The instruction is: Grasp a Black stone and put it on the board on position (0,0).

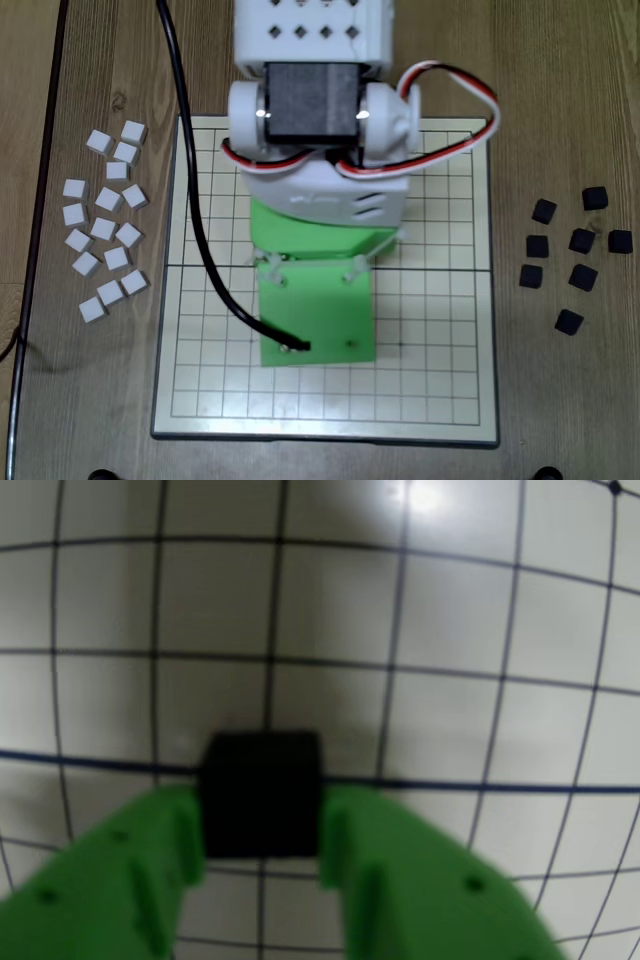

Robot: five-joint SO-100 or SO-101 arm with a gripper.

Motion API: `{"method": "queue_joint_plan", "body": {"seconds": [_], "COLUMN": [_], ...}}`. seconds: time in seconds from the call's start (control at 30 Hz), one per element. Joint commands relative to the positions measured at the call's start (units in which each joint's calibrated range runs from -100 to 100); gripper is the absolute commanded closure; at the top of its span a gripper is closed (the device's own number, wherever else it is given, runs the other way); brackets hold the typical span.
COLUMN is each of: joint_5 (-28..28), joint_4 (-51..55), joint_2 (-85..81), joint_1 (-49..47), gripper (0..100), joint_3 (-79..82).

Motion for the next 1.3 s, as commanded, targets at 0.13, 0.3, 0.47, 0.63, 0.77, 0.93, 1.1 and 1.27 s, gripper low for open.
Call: {"method": "queue_joint_plan", "body": {"seconds": [0.13, 0.3, 0.47, 0.63, 0.77, 0.93, 1.1, 1.27], "joint_5": [0.24, 0.2, 0.24, 0.2, 0.15, 0.15, 0.1, 0.34], "joint_4": [-1.1, -1.26, -1.59, -1.59, -1.59, -1.59, -1.76, -1.59], "joint_2": [-2.63, -2.71, -2.63, -2.46, -2.46, -2.63, -2.63, -2.46], "joint_1": [0.82, 0.82, 0.91, 1.0, 1.09, 1.18, 1.18, 1.18], "gripper": [94, 94, 94, 94, 94, 94, 94, 85], "joint_3": [0.27, 0.46, 0.56, 1.04, 1.23, 1.52, 1.62, 1.62]}}
